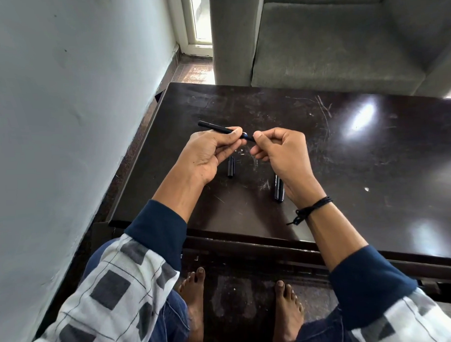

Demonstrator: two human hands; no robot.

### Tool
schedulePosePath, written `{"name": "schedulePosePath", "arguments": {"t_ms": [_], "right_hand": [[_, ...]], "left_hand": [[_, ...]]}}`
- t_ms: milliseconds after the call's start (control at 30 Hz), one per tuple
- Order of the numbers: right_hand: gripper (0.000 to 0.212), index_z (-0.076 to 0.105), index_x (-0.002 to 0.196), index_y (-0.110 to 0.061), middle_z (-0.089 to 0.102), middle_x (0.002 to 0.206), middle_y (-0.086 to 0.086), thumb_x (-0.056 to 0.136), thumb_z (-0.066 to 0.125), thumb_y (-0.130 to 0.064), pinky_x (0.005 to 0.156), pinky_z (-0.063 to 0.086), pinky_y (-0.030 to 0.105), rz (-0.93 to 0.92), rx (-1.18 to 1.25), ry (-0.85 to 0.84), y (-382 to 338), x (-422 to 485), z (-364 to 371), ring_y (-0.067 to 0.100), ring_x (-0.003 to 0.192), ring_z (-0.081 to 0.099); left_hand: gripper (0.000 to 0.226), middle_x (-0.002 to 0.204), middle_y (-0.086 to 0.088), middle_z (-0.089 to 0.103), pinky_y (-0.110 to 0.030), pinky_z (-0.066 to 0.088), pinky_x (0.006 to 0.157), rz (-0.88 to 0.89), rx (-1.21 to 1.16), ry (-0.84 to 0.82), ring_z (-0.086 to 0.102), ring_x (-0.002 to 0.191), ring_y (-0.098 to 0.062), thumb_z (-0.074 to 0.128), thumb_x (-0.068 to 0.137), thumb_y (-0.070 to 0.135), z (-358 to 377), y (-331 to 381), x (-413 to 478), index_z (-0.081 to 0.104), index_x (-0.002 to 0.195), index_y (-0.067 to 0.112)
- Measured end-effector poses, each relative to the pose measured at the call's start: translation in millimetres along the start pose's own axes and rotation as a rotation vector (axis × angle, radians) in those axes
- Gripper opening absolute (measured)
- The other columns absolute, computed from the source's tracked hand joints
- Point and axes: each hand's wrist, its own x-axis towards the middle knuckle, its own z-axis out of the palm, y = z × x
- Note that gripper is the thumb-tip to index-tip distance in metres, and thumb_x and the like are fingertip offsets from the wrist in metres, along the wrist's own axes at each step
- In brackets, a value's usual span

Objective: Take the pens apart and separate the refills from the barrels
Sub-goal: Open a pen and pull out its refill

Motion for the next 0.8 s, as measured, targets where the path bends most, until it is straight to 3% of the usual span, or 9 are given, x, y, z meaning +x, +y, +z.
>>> {"name": "schedulePosePath", "arguments": {"t_ms": [133,333,600,800], "right_hand": [[0.009,0.072,0.087,-0.009,0.075,0.072,0.007,0.095,0.071,-0.011,0.062,0.051,0.018,-0.021,0.017,-0.025,-0.2,-1.3,-2.0,0.010,0.064,0.067],[0.021,0.074,0.094,-0.011,0.076,0.074,0.005,0.098,0.067,-0.030,0.061,0.050,0.016,-0.002,0.046,0.004,-5.6,0.8,-4.4,0.008,0.063,0.066],[0.007,0.073,0.086,-0.012,0.076,0.077,0.011,0.093,0.073,-0.013,0.070,0.056,0.026,-0.031,0.008,0.010,-0.6,-0.2,-2.1,0.015,0.068,0.067],[0.019,0.073,0.096,-0.016,0.076,0.074,0.004,0.097,0.068,-0.034,0.063,0.051,0.018,-0.009,0.014,0.028,-2.9,0.3,-0.3,0.008,0.064,0.067]], "left_hand": [[0.015,0.087,-0.017,0.077,-0.020,0.059,0.069,0.000,0.012,0.008,0.077,0.082,-0.023,0.075,0.082,-0.006,-0.3,-1.1,1.2,0.074,0.096,-0.005],[0.011,0.086,-0.016,0.077,-0.021,0.060,0.072,0.007,-0.003,0.000,0.077,0.080,-0.023,0.074,0.082,-0.006,-0.2,1.9,0.8,0.074,0.094,-0.005],[0.013,0.087,-0.017,0.077,-0.020,0.059,0.070,0.004,0.008,-0.003,0.076,0.083,-0.024,0.074,0.082,-0.006,-0.9,-1.3,2.0,0.075,0.094,-0.005],[0.013,0.090,-0.017,0.077,-0.021,0.060,0.073,0.006,0.003,-0.006,0.076,0.086,-0.025,0.074,0.082,-0.006,0.0,-0.9,0.6,0.075,0.095,-0.005]]}}
